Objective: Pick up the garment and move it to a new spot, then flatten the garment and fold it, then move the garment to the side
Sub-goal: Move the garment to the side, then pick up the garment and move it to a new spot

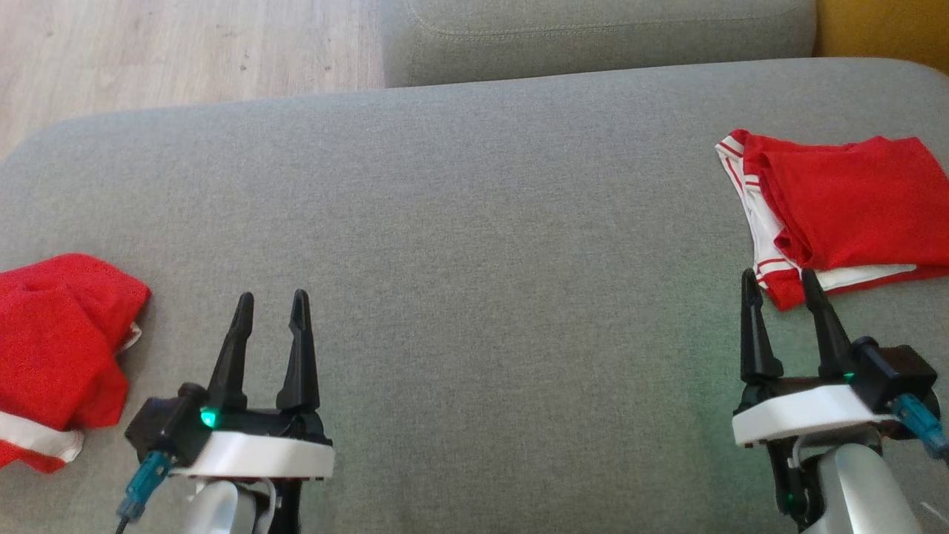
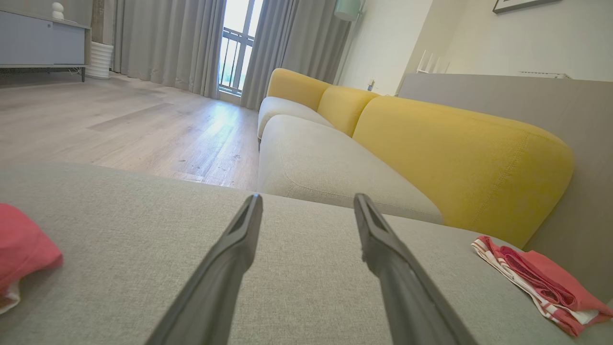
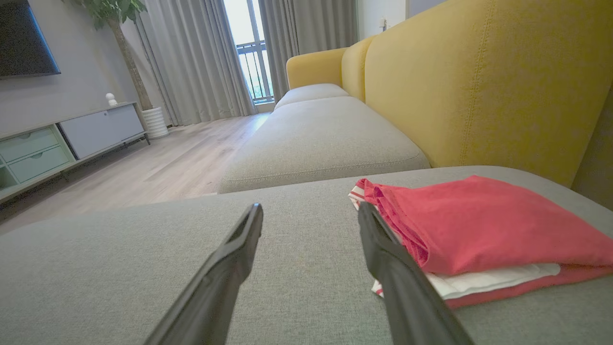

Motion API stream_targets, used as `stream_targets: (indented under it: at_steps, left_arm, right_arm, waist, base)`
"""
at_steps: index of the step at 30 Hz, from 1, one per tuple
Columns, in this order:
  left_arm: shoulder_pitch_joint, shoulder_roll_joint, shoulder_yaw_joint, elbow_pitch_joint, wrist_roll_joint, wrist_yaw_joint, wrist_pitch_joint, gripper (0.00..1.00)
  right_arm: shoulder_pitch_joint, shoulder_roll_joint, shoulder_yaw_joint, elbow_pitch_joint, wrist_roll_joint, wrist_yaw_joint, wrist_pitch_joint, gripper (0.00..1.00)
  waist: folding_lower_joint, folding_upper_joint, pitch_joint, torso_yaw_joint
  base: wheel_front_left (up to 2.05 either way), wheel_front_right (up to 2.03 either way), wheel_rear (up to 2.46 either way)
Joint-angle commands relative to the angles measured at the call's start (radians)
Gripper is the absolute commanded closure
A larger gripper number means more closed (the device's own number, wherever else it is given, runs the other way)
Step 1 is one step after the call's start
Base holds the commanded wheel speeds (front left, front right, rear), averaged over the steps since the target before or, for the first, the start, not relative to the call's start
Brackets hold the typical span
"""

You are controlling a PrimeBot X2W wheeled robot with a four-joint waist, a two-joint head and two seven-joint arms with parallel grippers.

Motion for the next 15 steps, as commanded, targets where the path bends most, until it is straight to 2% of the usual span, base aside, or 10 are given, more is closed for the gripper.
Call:
stream_targets:
  at_steps: [1,15]
  left_arm:
    - [-0.019,-0.001,0.035,-0.034,0.008,0.002,-0.009,0.00]
    - [-0.017,-0.013,0.035,-0.040,0.019,0.002,-0.009,0.00]
  right_arm:
    - [-0.022,0.000,0.027,-0.029,0.004,0.007,-0.015,0.00]
    - [-0.020,0.000,0.031,-0.045,0.018,0.007,-0.020,0.00]
  waist:
    - [0.0001,0.0000,-0.003,0.001]
    - [0.0001,0.0000,-0.002,0.012]
  base:
    - [0.00,0.00,0.00]
    - [0.00,0.00,0.00]
